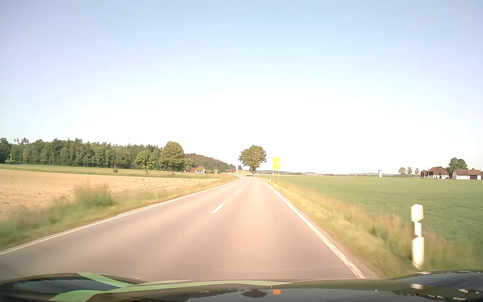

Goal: Follow the waypoints while adhering to traffic rules and regulations

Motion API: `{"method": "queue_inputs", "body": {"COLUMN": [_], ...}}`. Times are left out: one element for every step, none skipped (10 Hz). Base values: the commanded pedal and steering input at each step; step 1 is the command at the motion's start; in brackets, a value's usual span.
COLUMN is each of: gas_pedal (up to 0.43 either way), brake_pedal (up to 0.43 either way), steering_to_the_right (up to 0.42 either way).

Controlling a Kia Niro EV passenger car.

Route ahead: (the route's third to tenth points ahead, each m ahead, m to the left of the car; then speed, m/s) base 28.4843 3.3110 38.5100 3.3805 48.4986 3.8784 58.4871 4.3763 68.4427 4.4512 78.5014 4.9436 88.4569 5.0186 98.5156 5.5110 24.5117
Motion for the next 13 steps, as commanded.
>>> {"method": "queue_inputs", "body": {"gas_pedal": [0.157, 0.157, 0.118, 0.087, 0.087, 0.087, 0.098, 0.110, 0.118, 0.130, 0.130, 0.138, 0.157], "brake_pedal": [0.000, 0.000, 0.000, 0.000, 0.000, 0.000, 0.000, 0.000, 0.000, 0.000, 0.000, 0.000, 0.000], "steering_to_the_right": [-0.004, -0.005, -0.005, -0.005, -0.004, -0.004, -0.004, -0.004, -0.004, -0.004, -0.004, -0.004, -0.004]}}
